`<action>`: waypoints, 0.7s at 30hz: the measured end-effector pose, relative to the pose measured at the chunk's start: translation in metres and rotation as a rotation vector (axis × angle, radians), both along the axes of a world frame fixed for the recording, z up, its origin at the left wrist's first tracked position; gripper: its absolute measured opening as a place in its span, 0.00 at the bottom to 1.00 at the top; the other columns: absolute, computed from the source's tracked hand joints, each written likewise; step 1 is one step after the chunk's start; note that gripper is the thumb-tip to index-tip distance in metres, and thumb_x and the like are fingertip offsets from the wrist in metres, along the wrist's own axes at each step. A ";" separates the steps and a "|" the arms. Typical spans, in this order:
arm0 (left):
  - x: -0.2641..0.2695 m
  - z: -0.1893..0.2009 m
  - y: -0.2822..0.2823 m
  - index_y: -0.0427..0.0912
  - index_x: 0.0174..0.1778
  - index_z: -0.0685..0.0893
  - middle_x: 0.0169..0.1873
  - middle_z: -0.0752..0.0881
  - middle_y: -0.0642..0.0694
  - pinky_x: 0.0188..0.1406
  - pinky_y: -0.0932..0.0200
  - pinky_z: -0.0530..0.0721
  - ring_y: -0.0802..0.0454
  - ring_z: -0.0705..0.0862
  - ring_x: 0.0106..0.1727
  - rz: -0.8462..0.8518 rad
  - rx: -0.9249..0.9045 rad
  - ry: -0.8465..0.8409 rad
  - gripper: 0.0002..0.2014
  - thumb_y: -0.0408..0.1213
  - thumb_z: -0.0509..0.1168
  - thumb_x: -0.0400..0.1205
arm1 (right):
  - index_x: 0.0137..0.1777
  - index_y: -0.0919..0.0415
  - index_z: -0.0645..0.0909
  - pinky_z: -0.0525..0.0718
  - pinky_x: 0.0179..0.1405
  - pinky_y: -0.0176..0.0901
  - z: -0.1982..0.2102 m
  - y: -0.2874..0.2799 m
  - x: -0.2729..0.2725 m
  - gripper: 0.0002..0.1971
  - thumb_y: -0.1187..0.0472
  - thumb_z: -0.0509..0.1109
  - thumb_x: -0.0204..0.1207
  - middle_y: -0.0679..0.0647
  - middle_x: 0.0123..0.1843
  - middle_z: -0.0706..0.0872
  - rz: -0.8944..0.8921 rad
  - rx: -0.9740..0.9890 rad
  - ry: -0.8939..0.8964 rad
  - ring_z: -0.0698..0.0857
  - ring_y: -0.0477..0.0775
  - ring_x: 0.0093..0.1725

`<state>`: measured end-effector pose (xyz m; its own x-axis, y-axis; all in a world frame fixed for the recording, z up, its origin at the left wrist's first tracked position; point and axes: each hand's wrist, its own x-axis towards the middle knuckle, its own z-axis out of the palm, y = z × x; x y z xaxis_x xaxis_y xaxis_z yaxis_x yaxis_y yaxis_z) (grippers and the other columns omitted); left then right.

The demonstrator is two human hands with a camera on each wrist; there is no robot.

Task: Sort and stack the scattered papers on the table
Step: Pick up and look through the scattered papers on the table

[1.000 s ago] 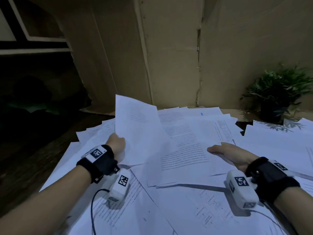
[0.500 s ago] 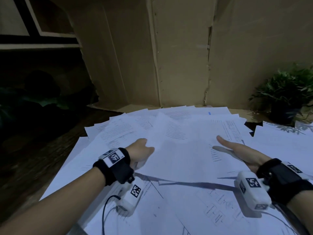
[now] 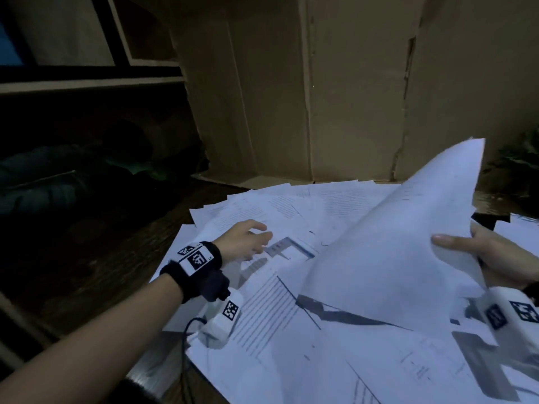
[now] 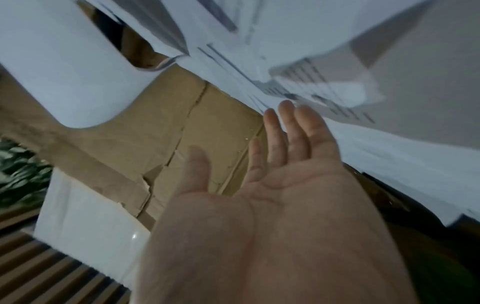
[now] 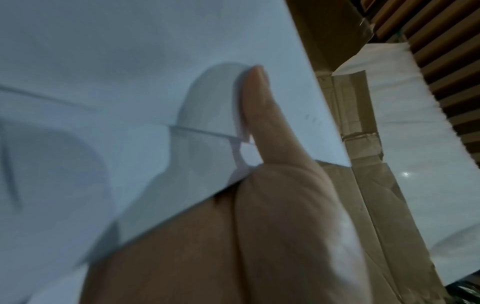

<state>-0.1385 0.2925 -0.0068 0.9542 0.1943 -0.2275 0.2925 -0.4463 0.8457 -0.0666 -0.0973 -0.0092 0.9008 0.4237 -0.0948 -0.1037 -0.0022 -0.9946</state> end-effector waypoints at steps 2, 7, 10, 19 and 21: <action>-0.011 0.005 -0.012 0.48 0.77 0.70 0.67 0.82 0.41 0.70 0.50 0.79 0.45 0.84 0.64 -0.095 -0.151 -0.006 0.26 0.53 0.64 0.84 | 0.71 0.63 0.80 0.92 0.42 0.58 0.007 0.004 -0.006 0.23 0.68 0.66 0.75 0.67 0.61 0.89 0.028 0.005 -0.020 0.90 0.73 0.54; -0.012 0.005 -0.066 0.50 0.79 0.64 0.67 0.81 0.38 0.62 0.47 0.85 0.41 0.86 0.59 -0.220 -0.498 0.147 0.46 0.70 0.68 0.69 | 0.70 0.62 0.81 0.89 0.53 0.63 0.010 0.016 -0.015 0.20 0.70 0.66 0.78 0.65 0.63 0.89 0.100 -0.007 0.001 0.89 0.72 0.59; -0.001 -0.005 -0.082 0.50 0.87 0.42 0.68 0.79 0.36 0.50 0.54 0.83 0.44 0.84 0.52 -0.086 -0.432 0.102 0.57 0.58 0.75 0.73 | 0.71 0.65 0.80 0.86 0.57 0.68 0.012 0.014 -0.018 0.22 0.69 0.67 0.76 0.66 0.64 0.88 0.079 0.013 -0.023 0.89 0.73 0.60; 0.015 0.005 -0.092 0.39 0.65 0.85 0.55 0.88 0.40 0.54 0.55 0.82 0.45 0.86 0.50 -0.215 -0.752 0.040 0.27 0.48 0.78 0.73 | 0.64 0.64 0.83 0.92 0.48 0.59 0.032 0.014 -0.025 0.21 0.73 0.67 0.70 0.66 0.60 0.90 0.072 0.070 -0.141 0.91 0.69 0.53; 0.009 0.013 -0.093 0.38 0.63 0.86 0.59 0.88 0.38 0.57 0.50 0.87 0.43 0.89 0.53 -0.195 -0.873 -0.011 0.15 0.37 0.69 0.81 | 0.66 0.63 0.83 0.89 0.54 0.63 0.032 0.013 -0.023 0.21 0.72 0.68 0.71 0.66 0.61 0.90 0.071 0.058 -0.137 0.90 0.71 0.56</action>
